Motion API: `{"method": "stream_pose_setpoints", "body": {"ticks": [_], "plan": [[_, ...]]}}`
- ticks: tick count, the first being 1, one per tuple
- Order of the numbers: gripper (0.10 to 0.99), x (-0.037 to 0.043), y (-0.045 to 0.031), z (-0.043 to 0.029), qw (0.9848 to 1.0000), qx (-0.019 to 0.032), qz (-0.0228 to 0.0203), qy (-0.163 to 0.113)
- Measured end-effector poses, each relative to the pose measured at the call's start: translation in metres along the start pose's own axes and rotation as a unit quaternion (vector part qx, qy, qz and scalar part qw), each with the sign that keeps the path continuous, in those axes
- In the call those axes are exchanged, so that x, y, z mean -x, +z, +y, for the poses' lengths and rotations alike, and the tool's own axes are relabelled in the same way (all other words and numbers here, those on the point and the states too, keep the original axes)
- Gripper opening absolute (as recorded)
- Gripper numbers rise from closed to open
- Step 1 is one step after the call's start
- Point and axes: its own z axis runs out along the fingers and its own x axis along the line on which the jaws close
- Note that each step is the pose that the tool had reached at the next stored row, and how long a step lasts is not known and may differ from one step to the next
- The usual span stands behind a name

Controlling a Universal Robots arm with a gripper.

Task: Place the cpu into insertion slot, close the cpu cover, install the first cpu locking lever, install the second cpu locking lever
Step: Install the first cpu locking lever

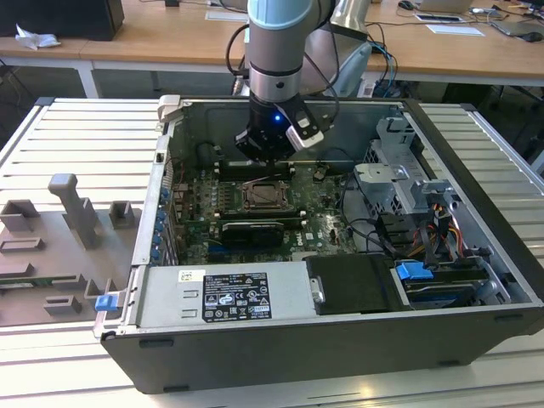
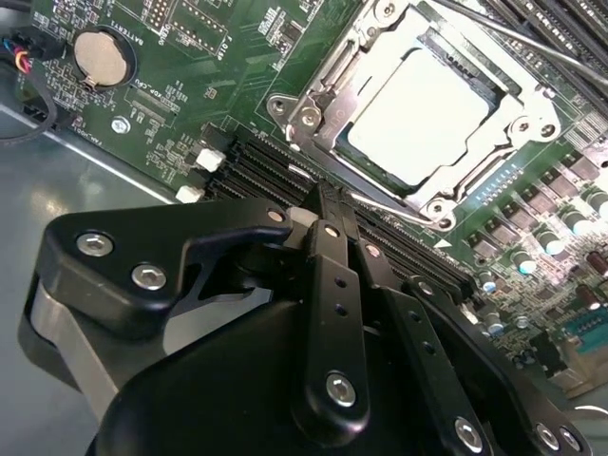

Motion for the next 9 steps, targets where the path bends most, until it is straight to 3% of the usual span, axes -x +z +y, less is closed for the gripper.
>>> {"method": "stream_pose_setpoints", "body": {"ticks": [9], "plan": [[0.106, 0.0016, 0.0073, -0.0008, 1.0, -0.003, 0.0002, 0.0]]}}
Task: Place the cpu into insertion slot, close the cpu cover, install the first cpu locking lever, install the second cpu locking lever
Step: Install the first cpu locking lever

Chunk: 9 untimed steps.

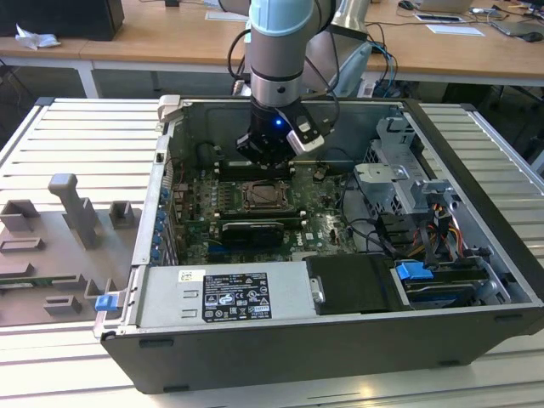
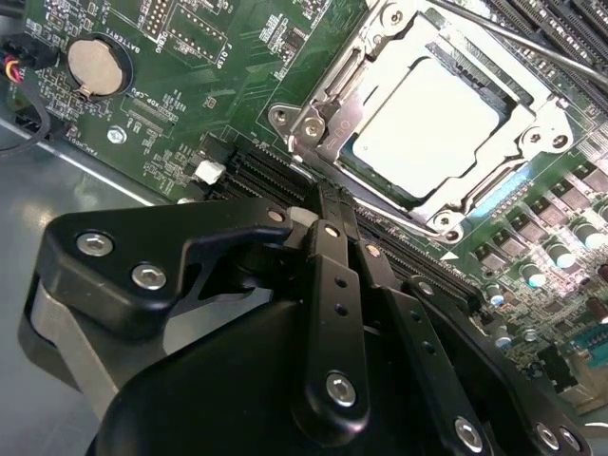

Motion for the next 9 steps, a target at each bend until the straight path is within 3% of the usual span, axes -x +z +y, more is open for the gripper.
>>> {"method": "stream_pose_setpoints", "body": {"ticks": [6, 9], "plan": [[0.106, 0.0003, 0.0028, -0.0003, 1.0, -0.0054, 0.0005, 0.0], [0.106, 0.0004, 0.0046, -0.0003, 1.0, -0.0056, 0.0003, 0.0]]}}
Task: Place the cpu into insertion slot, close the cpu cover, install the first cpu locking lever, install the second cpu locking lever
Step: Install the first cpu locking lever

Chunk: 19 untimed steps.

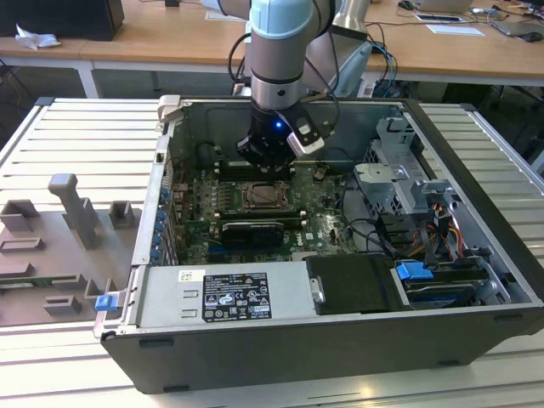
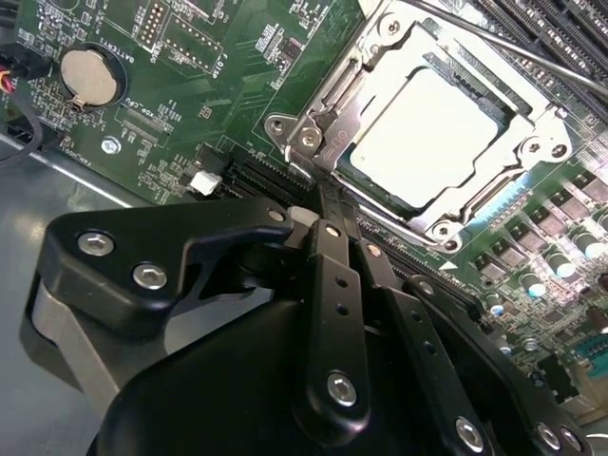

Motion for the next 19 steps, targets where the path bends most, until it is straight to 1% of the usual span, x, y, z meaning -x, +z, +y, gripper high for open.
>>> {"method": "stream_pose_setpoints", "body": {"ticks": [4, 9, 14, 15, 19], "plan": [[0.106, 0.0001, 0.0015, -0.0003, 1.0, -0.0008, 0.0004, 0.0], [0.106, 0.0004, 0.0014, -0.0001, 1.0, -0.0003, 0.0001, 0.0], [0.106, 0.0008, -0.0065, 0.0012, 1.0, -0.0003, 0.0001, 0.0], [0.106, 0.0009, -0.0101, 0.0016, 1.0, -0.0004, 0.0002, 0.0], [0.106, 0.0007, -0.0105, 0.0008, 1.0, -0.0004, 0.0002, 0.0]]}}
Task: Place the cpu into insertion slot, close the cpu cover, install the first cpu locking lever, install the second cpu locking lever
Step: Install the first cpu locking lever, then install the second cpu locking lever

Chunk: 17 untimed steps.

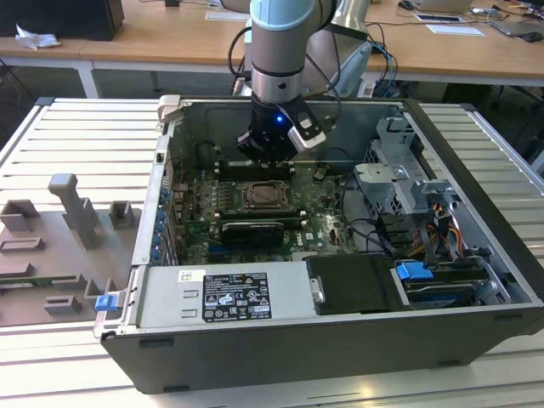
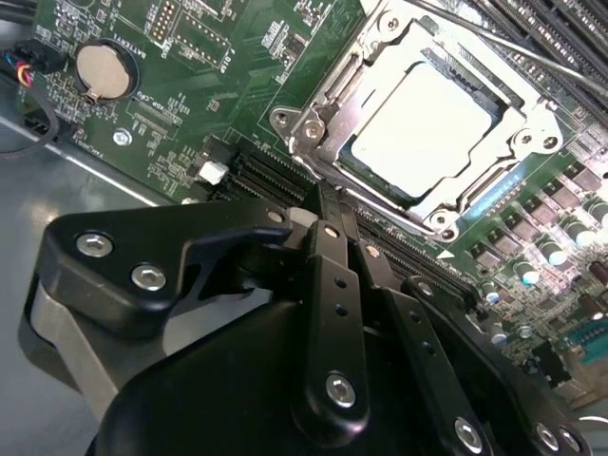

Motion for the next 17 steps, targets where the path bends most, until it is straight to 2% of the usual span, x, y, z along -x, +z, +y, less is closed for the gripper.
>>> {"method": "stream_pose_setpoints", "body": {"ticks": [17], "plan": [[0.106, -0.0004, -0.0004, -0.0063, 1.0, 0.0, 0.0, 0.0]]}}
